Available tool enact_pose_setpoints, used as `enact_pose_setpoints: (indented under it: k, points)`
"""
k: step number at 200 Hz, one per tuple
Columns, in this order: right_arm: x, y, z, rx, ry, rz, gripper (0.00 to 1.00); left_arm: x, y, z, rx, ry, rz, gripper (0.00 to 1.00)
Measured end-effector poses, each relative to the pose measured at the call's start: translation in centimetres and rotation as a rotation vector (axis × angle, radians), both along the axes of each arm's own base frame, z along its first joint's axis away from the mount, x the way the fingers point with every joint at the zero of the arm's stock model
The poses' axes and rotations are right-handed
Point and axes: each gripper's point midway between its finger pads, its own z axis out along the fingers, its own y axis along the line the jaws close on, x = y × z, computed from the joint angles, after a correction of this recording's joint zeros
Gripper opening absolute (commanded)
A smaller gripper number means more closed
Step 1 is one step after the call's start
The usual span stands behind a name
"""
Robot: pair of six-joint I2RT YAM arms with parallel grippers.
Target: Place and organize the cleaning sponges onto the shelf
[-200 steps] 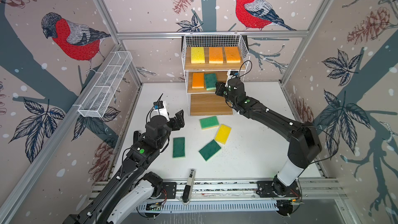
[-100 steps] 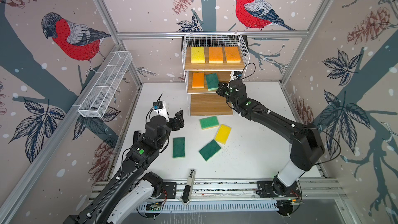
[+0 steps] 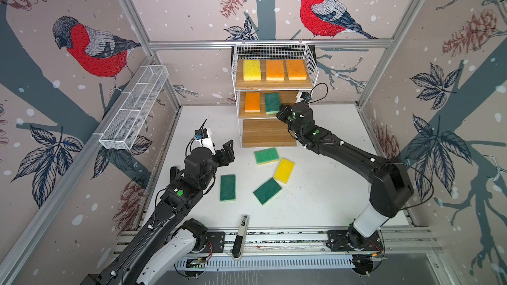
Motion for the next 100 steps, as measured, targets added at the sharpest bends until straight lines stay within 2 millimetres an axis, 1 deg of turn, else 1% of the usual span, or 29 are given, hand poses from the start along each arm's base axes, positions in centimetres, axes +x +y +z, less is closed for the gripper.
enact_pose_setpoints:
  k: [46,71,100]
  points:
    - [-0.42,0.05,-0.57,0.041,0.016,-0.053,0.08,-0.06,0.04,-0.10,-0.001,0.001,0.000,0.83]
    - [-0.48,-0.05,-0.51,0.082,0.021,-0.085,0.08,-0.17,0.10,0.00,-0.003,-0.004,0.001,0.84]
    - [-0.45,-0.14,-0.56,0.082,0.017,-0.111,0.08,-0.27,0.17,0.05,-0.005,-0.008,0.001,0.84]
